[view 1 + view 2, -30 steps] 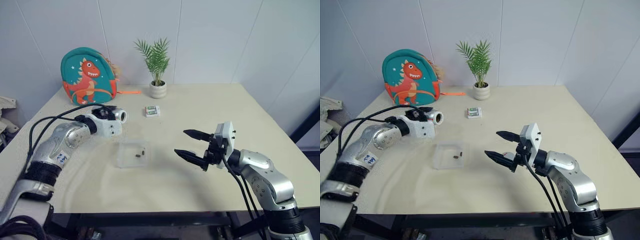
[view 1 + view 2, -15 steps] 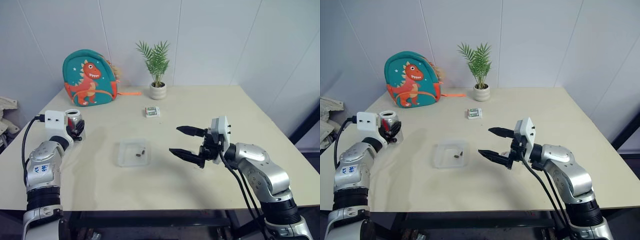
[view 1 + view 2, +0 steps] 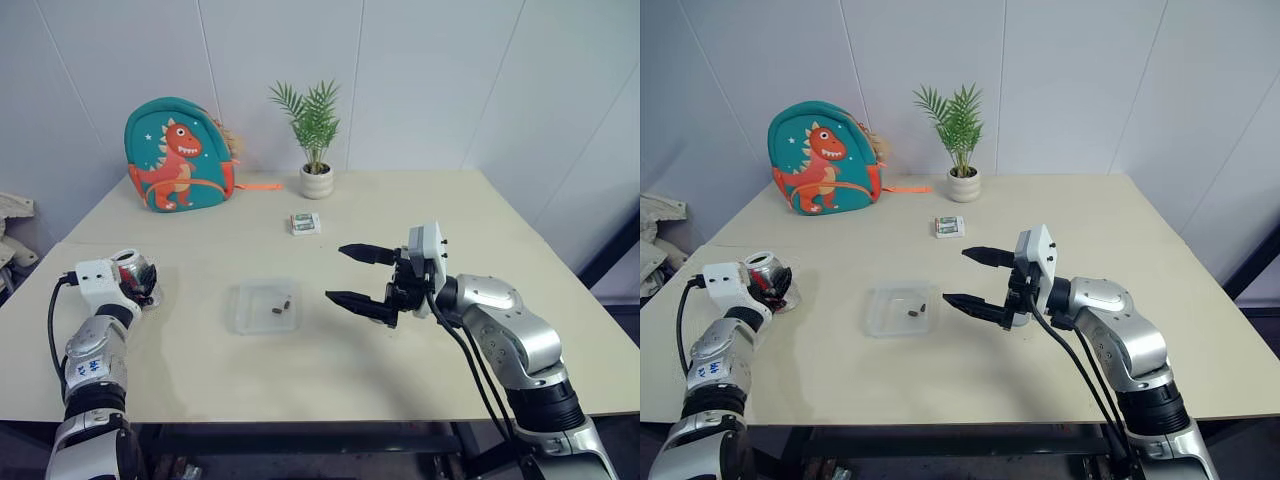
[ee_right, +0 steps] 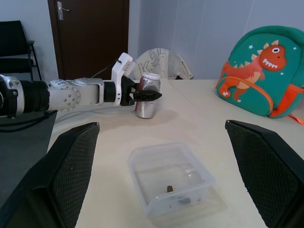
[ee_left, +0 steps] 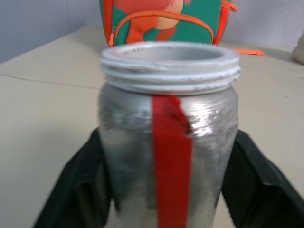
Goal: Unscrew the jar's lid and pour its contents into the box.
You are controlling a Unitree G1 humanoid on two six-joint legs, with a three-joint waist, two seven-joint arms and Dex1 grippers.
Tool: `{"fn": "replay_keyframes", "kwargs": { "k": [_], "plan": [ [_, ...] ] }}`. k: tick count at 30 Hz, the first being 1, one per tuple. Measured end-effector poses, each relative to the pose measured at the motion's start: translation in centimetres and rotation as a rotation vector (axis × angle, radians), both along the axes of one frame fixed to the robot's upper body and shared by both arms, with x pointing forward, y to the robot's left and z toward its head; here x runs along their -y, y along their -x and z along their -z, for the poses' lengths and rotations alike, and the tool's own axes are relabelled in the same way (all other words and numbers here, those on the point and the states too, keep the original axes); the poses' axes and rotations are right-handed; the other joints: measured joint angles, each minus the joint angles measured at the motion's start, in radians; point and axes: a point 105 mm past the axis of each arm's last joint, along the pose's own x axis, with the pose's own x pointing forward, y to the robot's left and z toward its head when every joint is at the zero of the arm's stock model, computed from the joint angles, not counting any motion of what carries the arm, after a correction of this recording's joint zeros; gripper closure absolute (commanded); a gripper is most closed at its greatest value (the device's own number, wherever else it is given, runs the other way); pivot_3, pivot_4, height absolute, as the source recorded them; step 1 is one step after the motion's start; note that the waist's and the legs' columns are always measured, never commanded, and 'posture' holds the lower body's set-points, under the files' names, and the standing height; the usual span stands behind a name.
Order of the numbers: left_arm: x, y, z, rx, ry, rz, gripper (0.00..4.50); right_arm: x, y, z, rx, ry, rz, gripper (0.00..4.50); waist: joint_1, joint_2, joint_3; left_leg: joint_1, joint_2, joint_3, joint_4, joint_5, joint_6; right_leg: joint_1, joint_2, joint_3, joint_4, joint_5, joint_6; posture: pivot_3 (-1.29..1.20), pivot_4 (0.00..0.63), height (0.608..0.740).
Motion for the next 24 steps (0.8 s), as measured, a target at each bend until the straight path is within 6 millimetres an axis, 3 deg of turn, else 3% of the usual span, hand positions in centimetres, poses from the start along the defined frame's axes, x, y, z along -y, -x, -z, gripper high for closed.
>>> {"fn": "replay_keyframes", "kwargs": {
  "k": [2,9,16,20,22,24],
  "plan": [
    [0.2,0.1,0.0,0.005,-0.008,0.017,0.02,0.0,0.0,0.0,0.0,0.0,-0.001,0.0,0.0,0.0,0.0,0.0,0.0,0.0,0.0,0.0,0.0,0.0,0.0,0.0,0.0,0.0,0.0,0.0,0.15,0.74],
    [-0.4,2.4,1.0,-0.037,-0.07,0.016,0.02,-0.1,0.1,0.1,-0.001,0.003,-0.011,0.0,-0.002,0.0,0.0,0.0,0.001,0.0,-0.001,-0.001,0.0,0.0,0.0,0.0,-0.001,0.0,0.0,0.0,0.15,0.74],
    [0.3,6.2,0.8,-0.101,-0.222,0.06,0.02,0.3,0.4,1.3,-0.028,0.014,-0.014,0.0,-0.001,0.0,0.0,0.0,0.001,0.0,-0.001,-0.002,0.0,0.0,-0.001,0.0,-0.003,-0.001,-0.002,0.0,0.15,0.74],
    [1.1,8.5,-0.3,-0.135,-0.375,0.145,0.02,0.8,0.4,1.4,-0.02,0.033,-0.01,0.0,-0.003,0.0,0.0,0.001,0.003,0.002,-0.003,-0.002,0.0,0.0,-0.001,0.0,-0.005,-0.004,-0.008,0.0,0.15,0.74],
    [1.8,9.5,-0.5,-0.153,-0.438,0.205,0.02,1.0,0.5,1.5,-0.021,0.047,-0.009,0.0,-0.002,0.0,0.0,0.0,0.003,0.002,-0.003,-0.002,0.0,0.0,-0.001,0.0,-0.006,-0.011,-0.021,0.0,0.15,0.74],
    [2.3,10.0,-0.6,-0.156,-0.463,0.252,0.02,1.4,0.5,1.7,-0.027,0.058,-0.005,0.0,-0.001,0.0,0.0,0.0,0.003,0.002,-0.003,-0.002,0.0,0.0,-0.002,0.0,-0.007,-0.011,-0.021,0.0,0.15,0.74]
  ]
}}
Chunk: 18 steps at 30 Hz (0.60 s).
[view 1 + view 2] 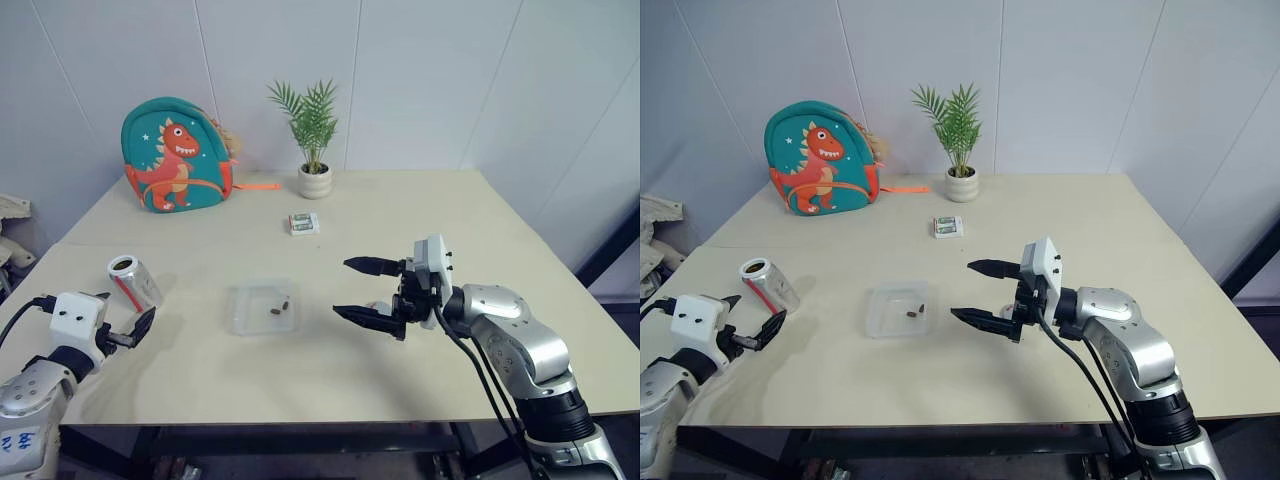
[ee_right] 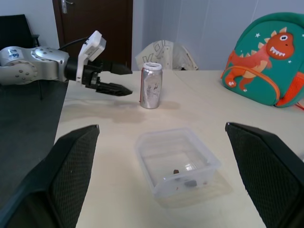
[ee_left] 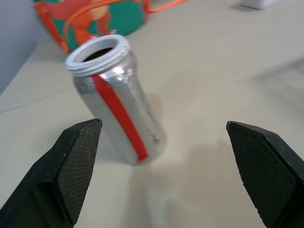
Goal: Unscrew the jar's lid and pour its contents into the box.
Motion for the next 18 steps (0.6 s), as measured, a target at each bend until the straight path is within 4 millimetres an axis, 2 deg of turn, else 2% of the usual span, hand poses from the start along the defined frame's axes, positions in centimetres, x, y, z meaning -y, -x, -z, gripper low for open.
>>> {"fn": "replay_keyframes", "kwargs": {
  "k": [4,6,9,14,18],
  "plan": [
    [3.1,1.3,-1.5,-0.016,-0.091,0.236,0.02,1.1,0.0,0.6,-0.014,0.042,0.02,0.0,0.002,0.0,0.0,-0.002,0.0,0.001,-0.001,-0.001,0.002,0.0,-0.001,0.0,-0.005,0.0,-0.001,0.0,0.15,0.74],
    [5.8,1.8,-2.3,-0.024,-0.123,0.416,0.02,1.7,-0.2,0.7,-0.003,0.07,0.036,0.0,0.002,0.0,0.0,-0.002,0.0,0.001,-0.001,-0.002,0.003,0.001,-0.002,0.0,-0.009,0.001,-0.002,0.0,0.15,0.74],
    [8.4,1.5,-3.4,-0.023,-0.146,0.598,0.02,2.8,-0.6,1.1,-0.006,0.095,0.073,0.0,0.002,0.0,0.0,-0.002,0.0,0.002,-0.002,-0.002,0.003,0.001,-0.001,0.0,-0.011,0.001,-0.002,0.0,0.15,0.74],
    [9.9,0.4,-4.6,-0.023,-0.156,0.728,0.02,4.7,-0.5,2.0,-0.033,0.146,0.126,0.0,-0.003,0.001,0.001,-0.002,0.0,0.005,-0.002,-0.005,0.005,0.001,0.0,0.002,-0.01,0.003,0.001,0.0,0.15,0.74],
    [10.1,0.7,-4.1,-0.055,-0.135,0.766,0.02,5.8,0.2,2.6,-0.058,0.158,0.154,0.0,-0.003,0.001,0.001,-0.002,0.001,0.005,-0.001,-0.008,0.005,0.0,0.002,0.002,-0.006,0.008,0.018,0.0,0.15,0.74]
  ]
}}
